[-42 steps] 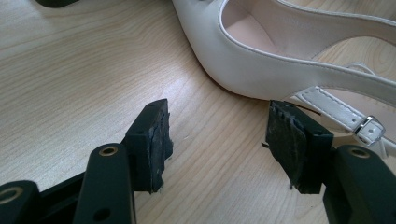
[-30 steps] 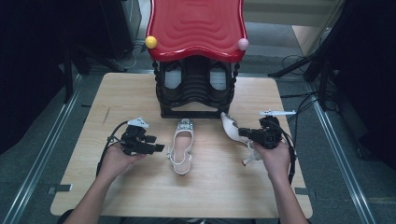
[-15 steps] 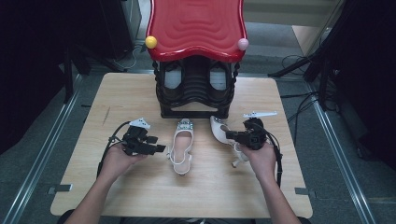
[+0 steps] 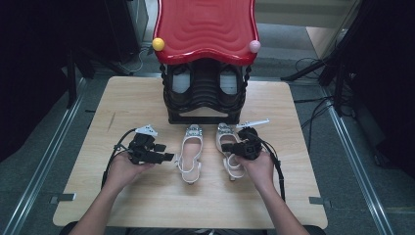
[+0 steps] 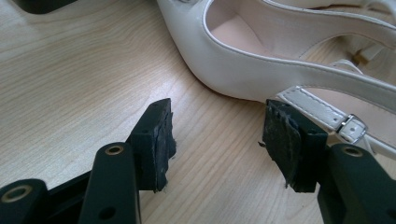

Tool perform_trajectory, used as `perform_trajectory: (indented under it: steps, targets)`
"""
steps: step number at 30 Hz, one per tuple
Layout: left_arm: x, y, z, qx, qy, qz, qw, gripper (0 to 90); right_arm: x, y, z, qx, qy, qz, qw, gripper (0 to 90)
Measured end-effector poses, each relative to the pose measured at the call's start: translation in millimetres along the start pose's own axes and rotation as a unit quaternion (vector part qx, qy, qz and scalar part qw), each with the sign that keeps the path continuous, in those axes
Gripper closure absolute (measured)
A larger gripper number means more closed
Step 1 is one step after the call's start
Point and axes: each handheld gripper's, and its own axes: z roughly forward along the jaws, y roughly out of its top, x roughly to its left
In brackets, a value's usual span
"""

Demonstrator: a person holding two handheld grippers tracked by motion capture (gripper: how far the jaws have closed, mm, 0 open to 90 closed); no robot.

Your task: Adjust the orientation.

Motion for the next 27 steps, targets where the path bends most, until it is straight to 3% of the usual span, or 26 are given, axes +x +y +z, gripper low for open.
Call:
perform_trajectory:
  steps: [7, 10, 16, 19, 24, 27]
  targets:
    - [-2.8, -2.4, -0.4, -0.002, 0.002, 0.001, 1.0000, 44.0, 8.1, 1.8, 11.4, 0.002, 0.009, -0.006, 0.9999, 87.8]
    - [-4.5, -3.9, -1.4, -0.002, 0.006, 0.013, 0.9999, 48.0, 14.7, 3.0, 17.2, 0.005, 0.013, -0.014, 0.9998, 87.7]
    - [-7.1, -5.4, -2.6, -0.012, -0.003, 0.012, 0.9999, 50.8, 25.8, 5.6, 26.9, 0.006, 0.018, -0.023, 0.9996, 87.5]
    - [-10.1, -6.1, -1.9, -0.019, -0.011, 0.021, 0.9995, 56.9, 28.8, 6.3, 30.5, 0.006, 0.022, -0.031, 0.9993, 85.1]
    - [-13.1, -4.4, -1.7, -0.028, -0.016, 0.013, 0.9994, 65.5, 26.7, 7.7, 22.5, -0.015, 0.038, -0.045, 0.9981, 80.5]
    - [-13.5, -2.5, -2.9, -0.033, -0.024, -0.005, 0.9992, 71.6, 27.9, 9.6, 9.2, -0.035, 0.032, -0.057, 0.9973, 79.6]
